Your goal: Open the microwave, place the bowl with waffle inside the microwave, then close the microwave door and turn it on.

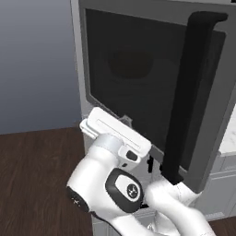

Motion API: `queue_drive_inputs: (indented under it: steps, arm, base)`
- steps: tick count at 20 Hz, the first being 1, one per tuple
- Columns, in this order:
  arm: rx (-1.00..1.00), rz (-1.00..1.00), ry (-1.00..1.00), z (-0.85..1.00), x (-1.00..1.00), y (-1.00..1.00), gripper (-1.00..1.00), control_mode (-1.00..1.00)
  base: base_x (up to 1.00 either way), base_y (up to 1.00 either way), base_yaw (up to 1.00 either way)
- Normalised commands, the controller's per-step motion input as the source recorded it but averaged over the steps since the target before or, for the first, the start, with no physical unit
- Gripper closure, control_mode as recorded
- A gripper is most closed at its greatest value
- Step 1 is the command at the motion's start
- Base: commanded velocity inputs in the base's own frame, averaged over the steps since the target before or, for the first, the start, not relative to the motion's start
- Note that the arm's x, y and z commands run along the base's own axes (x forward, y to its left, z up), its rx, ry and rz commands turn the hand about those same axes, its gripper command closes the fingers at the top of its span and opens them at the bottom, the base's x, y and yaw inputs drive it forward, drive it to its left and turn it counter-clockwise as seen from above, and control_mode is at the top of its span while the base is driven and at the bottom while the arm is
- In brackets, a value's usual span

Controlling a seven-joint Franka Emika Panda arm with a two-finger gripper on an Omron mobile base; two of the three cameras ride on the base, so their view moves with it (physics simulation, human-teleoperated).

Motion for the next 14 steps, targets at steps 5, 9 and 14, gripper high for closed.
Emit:
queue_drive_inputs:
  steps: [5, 9, 14]
  arm:
    - [-0.02, 0.00, -0.10, 0.71, 0.96, -0.21, 1.00, -1.00]
    - [-0.04, 0.00, -0.11, 0.76, 0.87, -0.21, 1.00, -1.00]
    - [-0.01, 0.00, -0.02, 0.67, 1.00, -0.22, 1.00, -1.00]
  base:
    - [0.00, 0.00, 0.00]
    - [0.00, 0.00, 0.00]
    - [0.00, 0.00, 0.00]
